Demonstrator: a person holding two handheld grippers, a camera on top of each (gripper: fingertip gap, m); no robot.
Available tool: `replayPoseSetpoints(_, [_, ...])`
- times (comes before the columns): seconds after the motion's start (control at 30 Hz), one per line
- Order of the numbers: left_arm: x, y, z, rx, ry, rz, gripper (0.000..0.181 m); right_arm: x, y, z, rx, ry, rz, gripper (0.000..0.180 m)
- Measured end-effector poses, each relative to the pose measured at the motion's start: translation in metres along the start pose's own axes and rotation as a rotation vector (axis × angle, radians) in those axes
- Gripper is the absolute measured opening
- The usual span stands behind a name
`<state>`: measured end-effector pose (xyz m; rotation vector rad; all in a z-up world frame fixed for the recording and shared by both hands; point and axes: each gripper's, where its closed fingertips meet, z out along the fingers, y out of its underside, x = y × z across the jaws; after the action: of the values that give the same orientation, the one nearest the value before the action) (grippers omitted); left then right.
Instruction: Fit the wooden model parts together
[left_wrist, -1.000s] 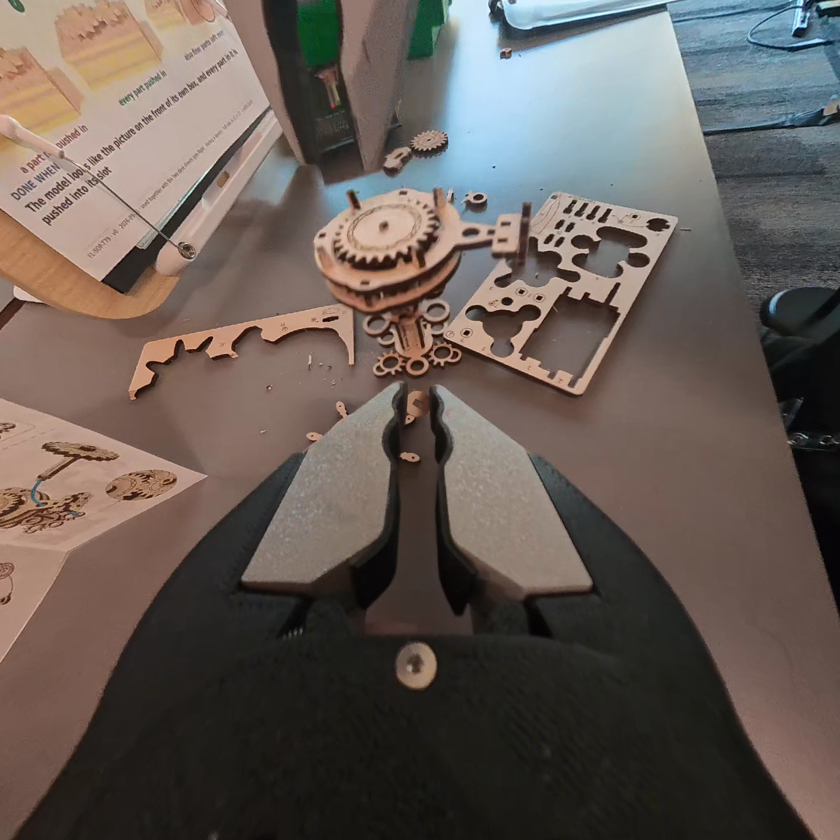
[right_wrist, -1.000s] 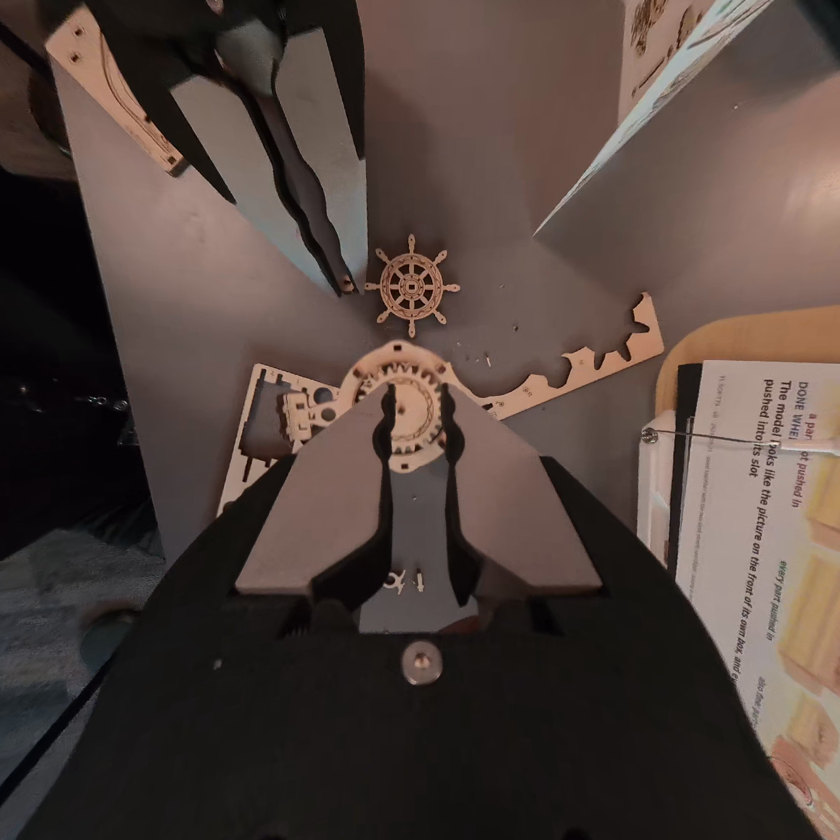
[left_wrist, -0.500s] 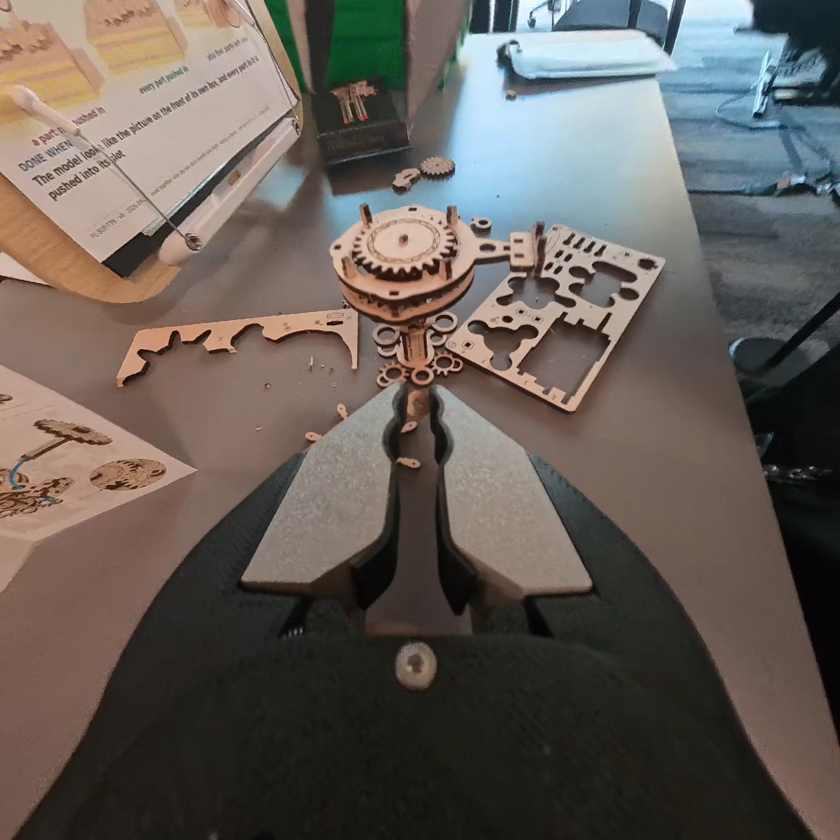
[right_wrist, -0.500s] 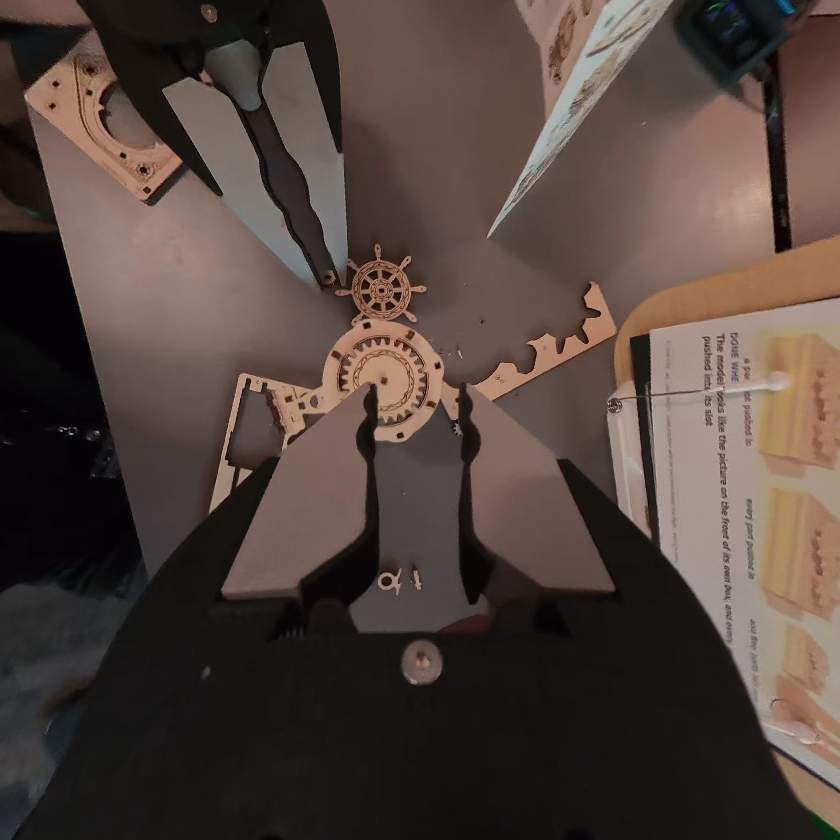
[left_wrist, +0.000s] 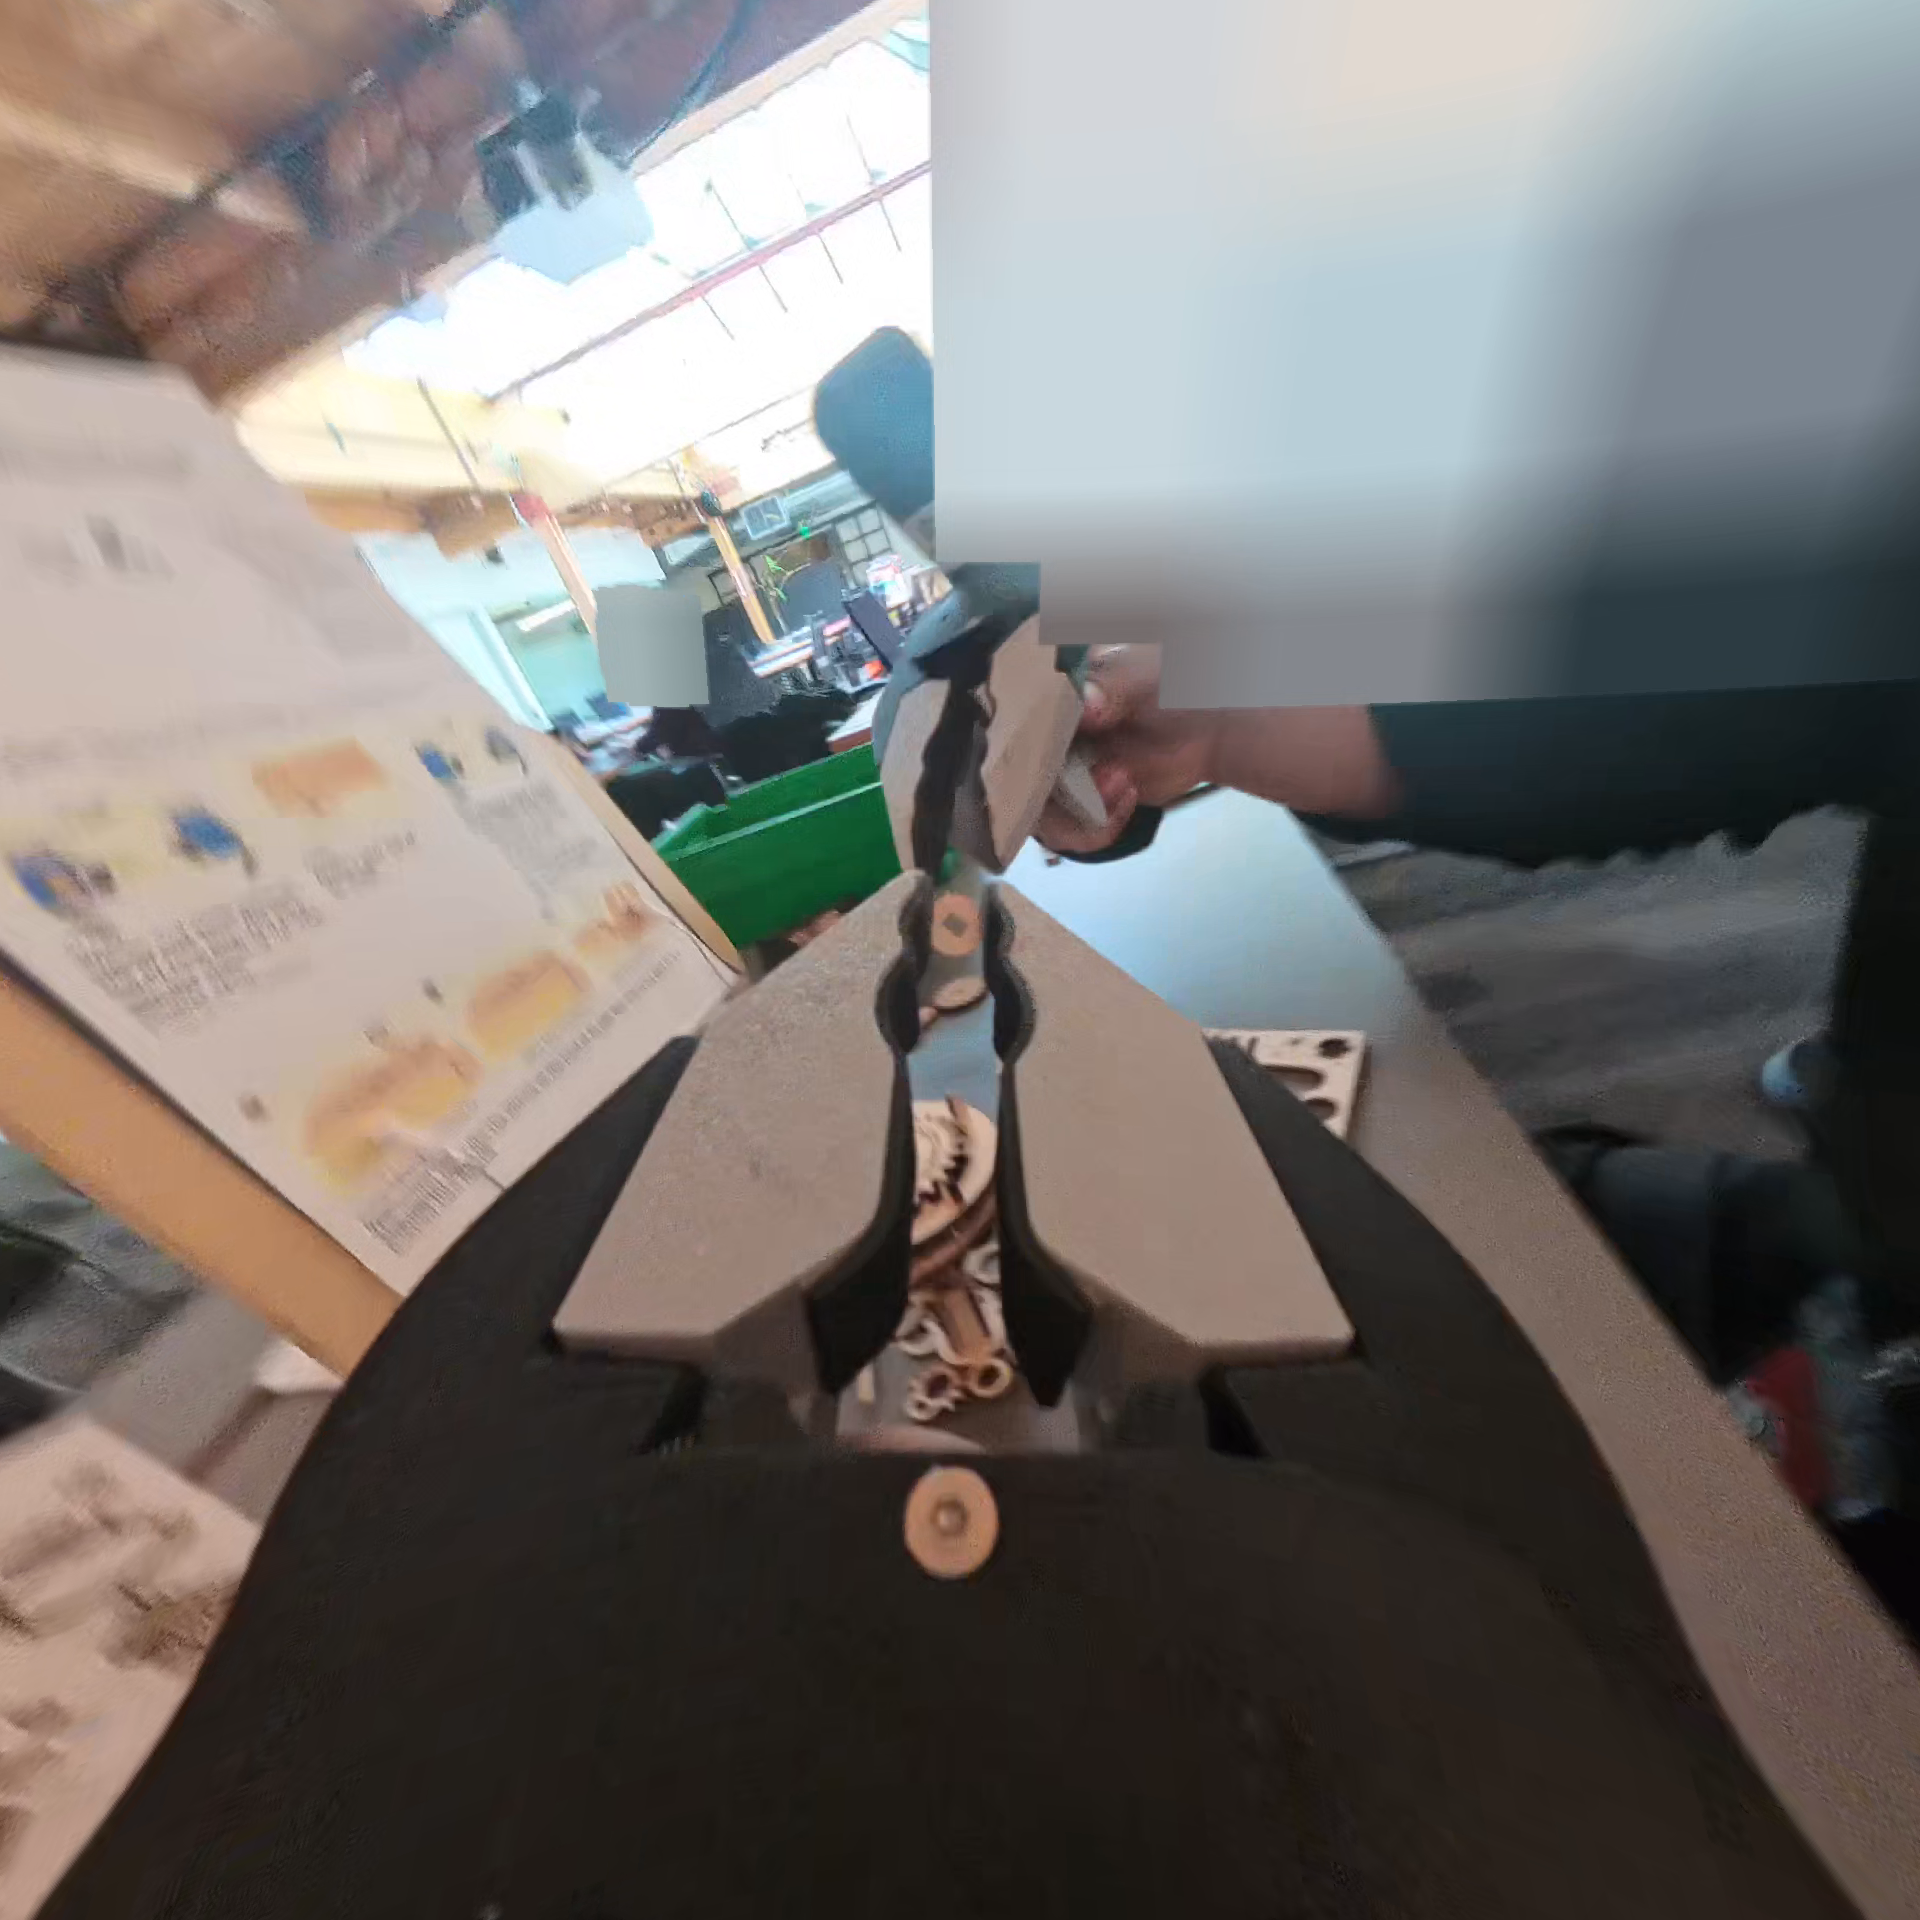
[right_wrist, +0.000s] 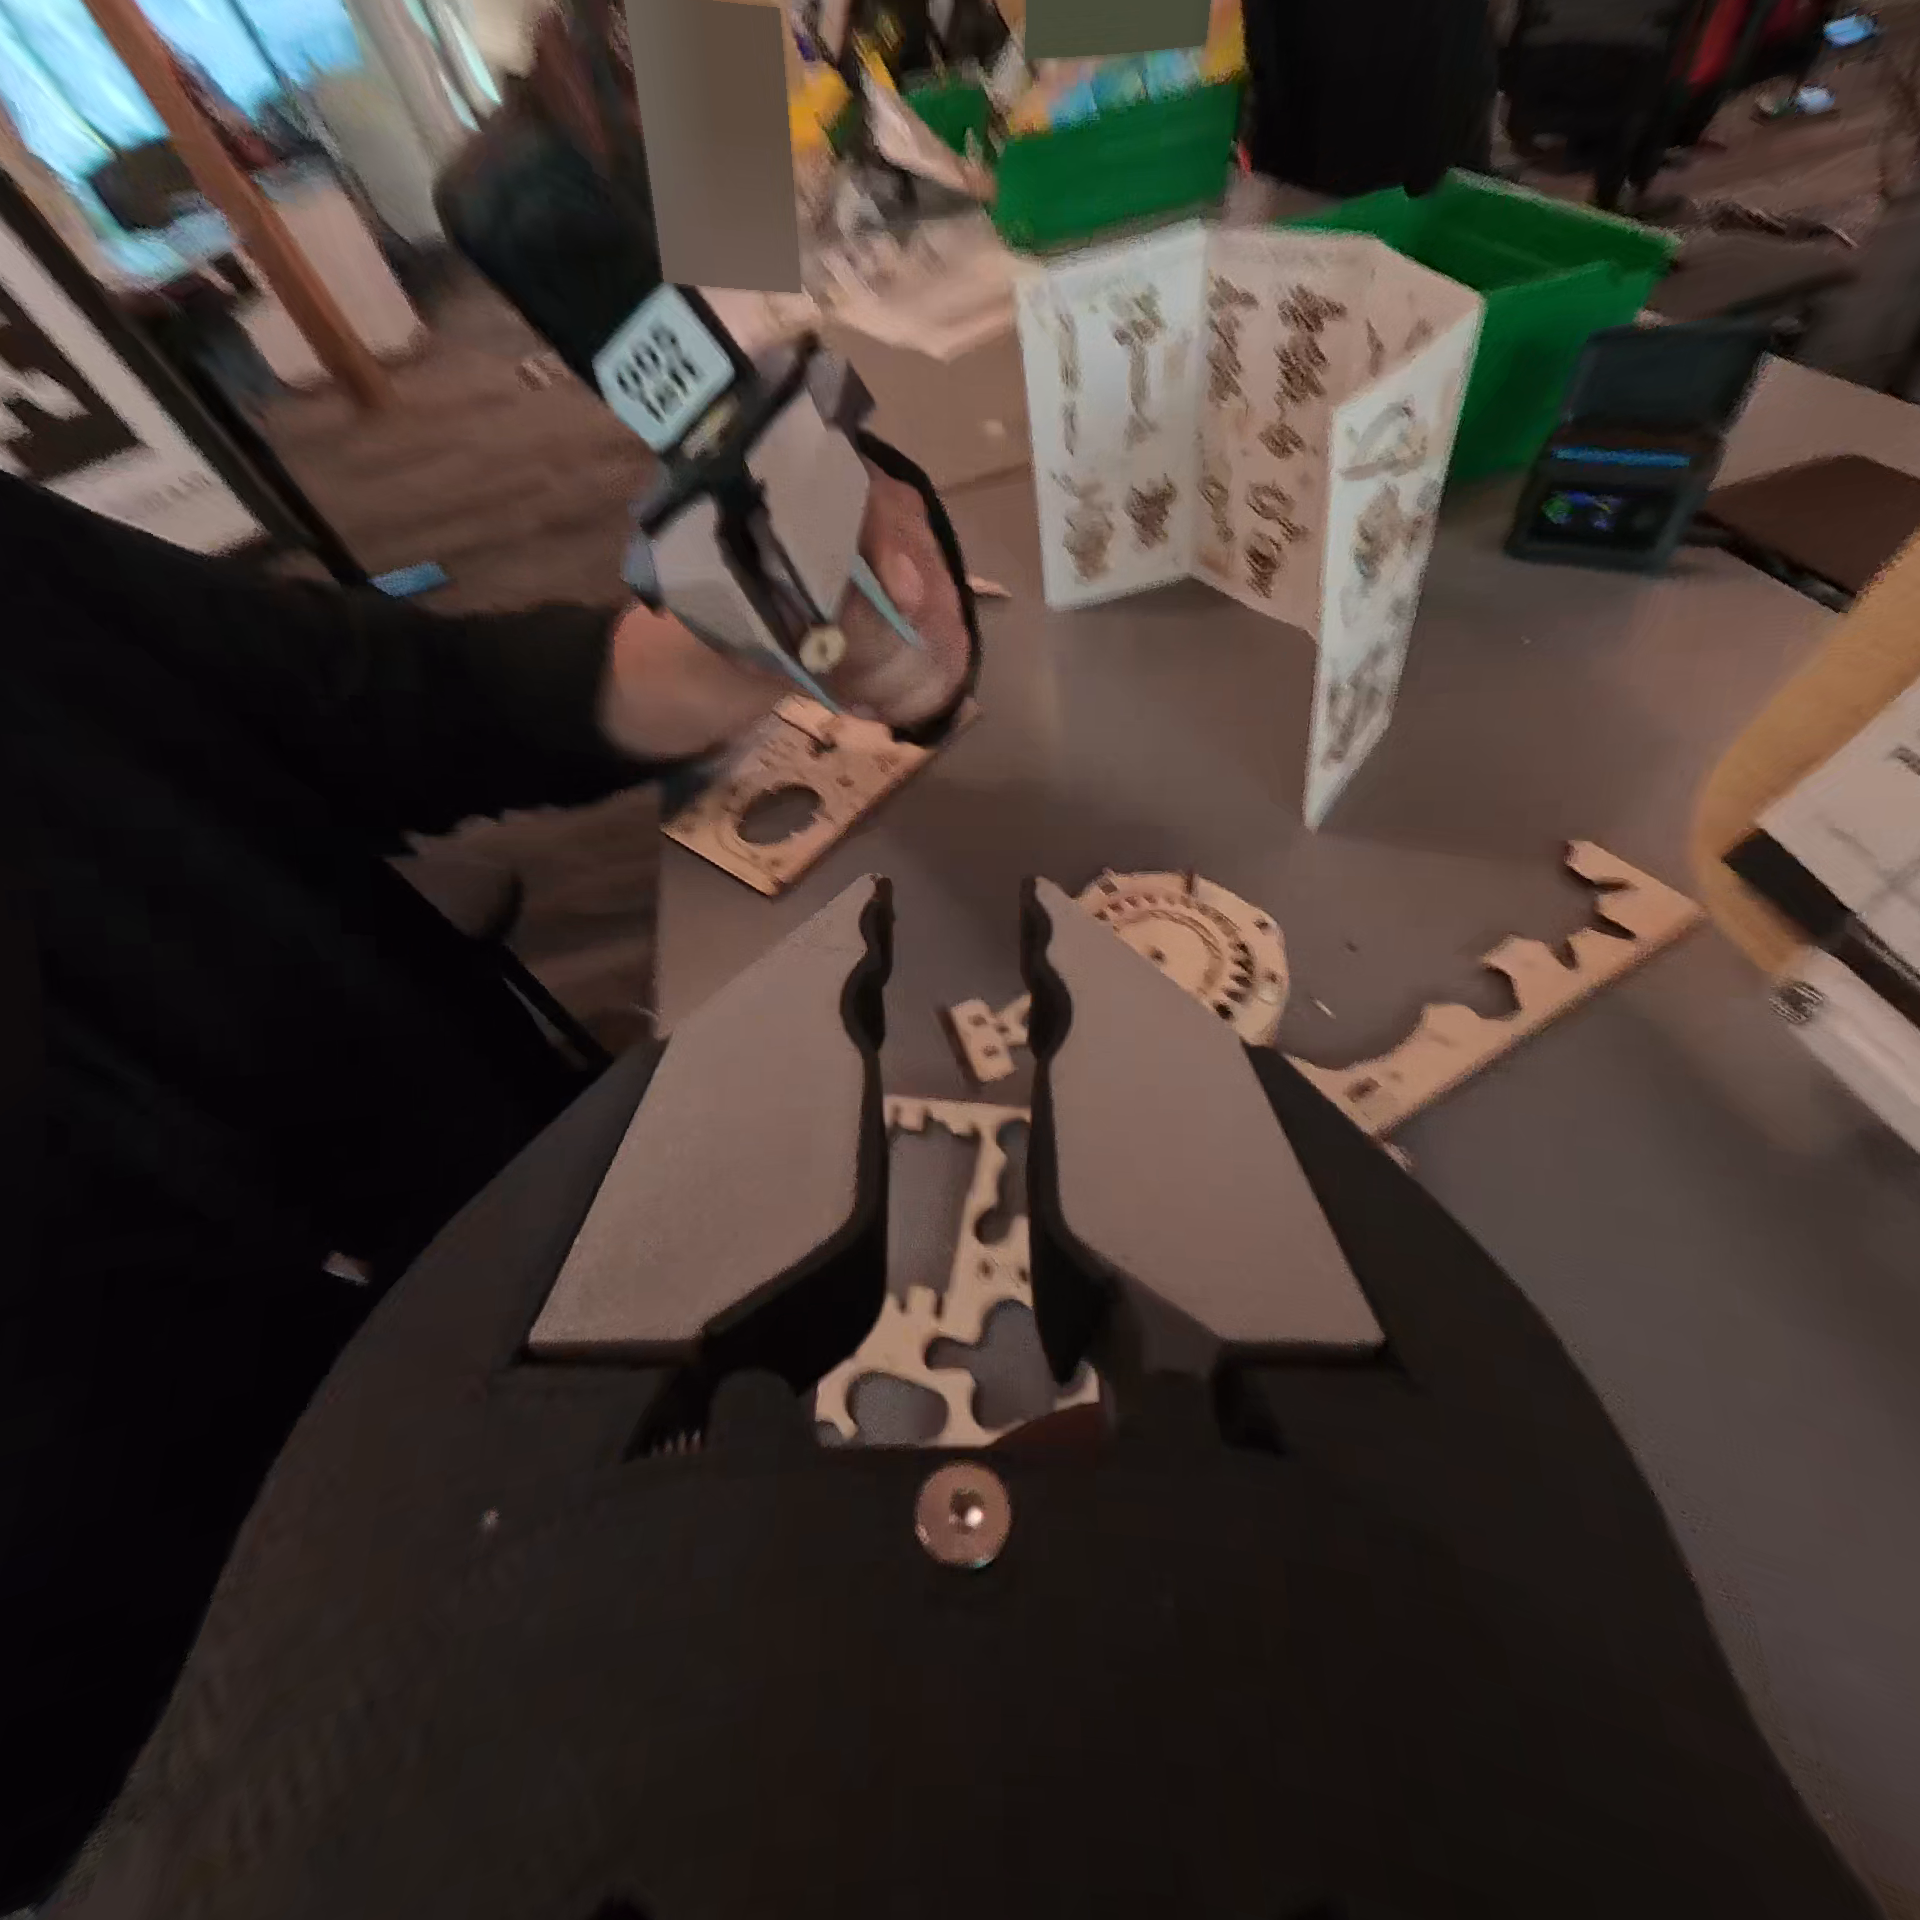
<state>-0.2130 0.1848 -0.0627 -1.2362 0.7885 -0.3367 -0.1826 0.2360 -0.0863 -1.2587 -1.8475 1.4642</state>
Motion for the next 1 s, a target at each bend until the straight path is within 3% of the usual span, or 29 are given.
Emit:
replayPoseSetpoints(0.1, [0.005,0.019,0.022,-0.246,0.017,0.175,0.006,-0.023,-0.015,0.002,0.135,-0.196,0.062,0.018])
replayPoseSetpoints(0.17, [0.004,0.021,0.032,-0.313,0.016,0.253,0.006,-0.024,-0.012,0.007,0.138,-0.240,0.082,0.013])
replayPoseSetpoints(0.27, [0.006,0.009,0.041,-0.317,0.012,0.363,0.006,-0.019,-0.006,0.014,0.139,-0.236,0.082,0.014])
replayPoseSetpoints(0.37, [0.012,0.002,0.046,-0.277,-0.020,0.507,0.006,-0.029,-0.012,0.011,0.207,-0.358,0.142,0.015])
replayPoseSetpoints(0.6, [0.056,0.005,0.037,-0.137,-0.114,0.575,0.005,-0.060,0.009,0.014,0.182,-0.543,0.202,0.017])
replayPoseSetpoints(0.83, [0.057,0.031,0.019,-0.151,-0.047,0.624,0.000,-0.054,0.035,0.026,0.031,-0.371,0.123,0.024])
replayPoseSetpoints(1.0, [0.052,0.033,0.002,-0.126,-0.042,0.479,0.000,-0.045,0.034,0.038,-0.012,-0.259,0.090,0.024])
